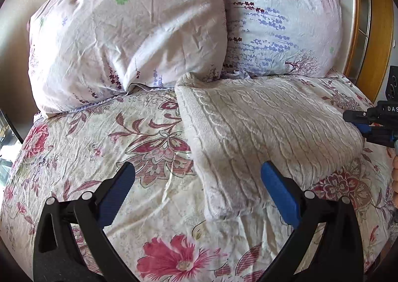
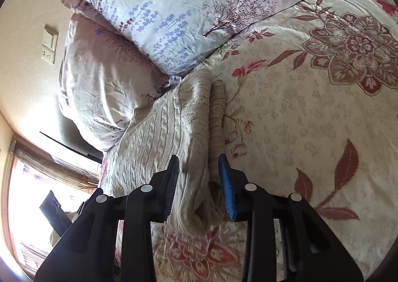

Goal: Fold small clothes
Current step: 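Release the folded sweater with both grippers and pull back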

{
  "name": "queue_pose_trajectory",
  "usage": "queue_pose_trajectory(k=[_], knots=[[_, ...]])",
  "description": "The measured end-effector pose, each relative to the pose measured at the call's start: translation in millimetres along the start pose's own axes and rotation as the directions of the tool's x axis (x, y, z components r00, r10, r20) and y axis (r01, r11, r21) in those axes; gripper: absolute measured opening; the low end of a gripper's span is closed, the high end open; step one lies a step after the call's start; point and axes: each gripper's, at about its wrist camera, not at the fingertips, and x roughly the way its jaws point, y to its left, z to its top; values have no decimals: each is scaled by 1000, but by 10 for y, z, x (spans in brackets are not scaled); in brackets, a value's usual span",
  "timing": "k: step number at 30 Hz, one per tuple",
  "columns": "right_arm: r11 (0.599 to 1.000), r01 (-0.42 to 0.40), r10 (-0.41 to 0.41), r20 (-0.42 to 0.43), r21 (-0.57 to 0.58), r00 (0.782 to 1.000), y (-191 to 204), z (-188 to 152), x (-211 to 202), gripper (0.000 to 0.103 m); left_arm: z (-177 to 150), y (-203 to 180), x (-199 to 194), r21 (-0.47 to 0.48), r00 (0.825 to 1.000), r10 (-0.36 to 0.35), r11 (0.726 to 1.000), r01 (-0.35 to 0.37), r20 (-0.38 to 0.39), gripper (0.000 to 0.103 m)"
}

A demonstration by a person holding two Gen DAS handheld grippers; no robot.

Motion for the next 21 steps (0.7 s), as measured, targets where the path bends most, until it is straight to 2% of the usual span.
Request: queue_pose_trajectory(k=[4, 7, 10, 13, 14, 15, 16, 18, 19, 21], knots=[[1000, -8, 7, -39, -14, 999, -2, -193, 32, 35, -158, 83, -108, -6, 1000, -9, 1000, 9, -4, 101], [992, 114, -116, -29, -51, 993, 15, -270, 124, 34, -247, 71, -120, 11, 1000, 14, 1000, -14, -12, 101], [990, 138, -138, -11, -41, 990, 4, -274, 169, 34, -304, 69, -84, 15, 998, 54, 998, -54, -26, 101], [964, 236, -233, 37, -122, 972, 171, -317, 136, 39, -331, 82, -58, -6, 998, 51, 999, -51, -43, 101], [955, 257, -250, 67, -147, 966, 235, -346, 88, 42, -337, 78, -63, -10, 998, 54, 998, -55, -43, 101], [943, 286, -273, 97, -168, 957, 287, -378, 47, 56, -347, 67, -67, -13, 998, 54, 998, -55, -44, 101], [930, 318, -298, 127, -185, 946, 334, -416, -3, 77, -355, 53, -62, -16, 997, 55, 998, -56, -51, 101], [913, 347, -312, 180, -215, 933, 419, -502, -91, 96, -382, -5, -37, -14, 995, 66, 998, -68, -74, 101], [902, 365, -324, 197, -232, 925, 457, -550, -118, 98, -396, -45, -18, -3, 994, 75, 997, -76, -80, 101], [862, 435, -385, 222, -261, 896, 516, -642, -127, 100, -418, -124, 24, 24, 991, 103, 995, -101, -89, 101]])
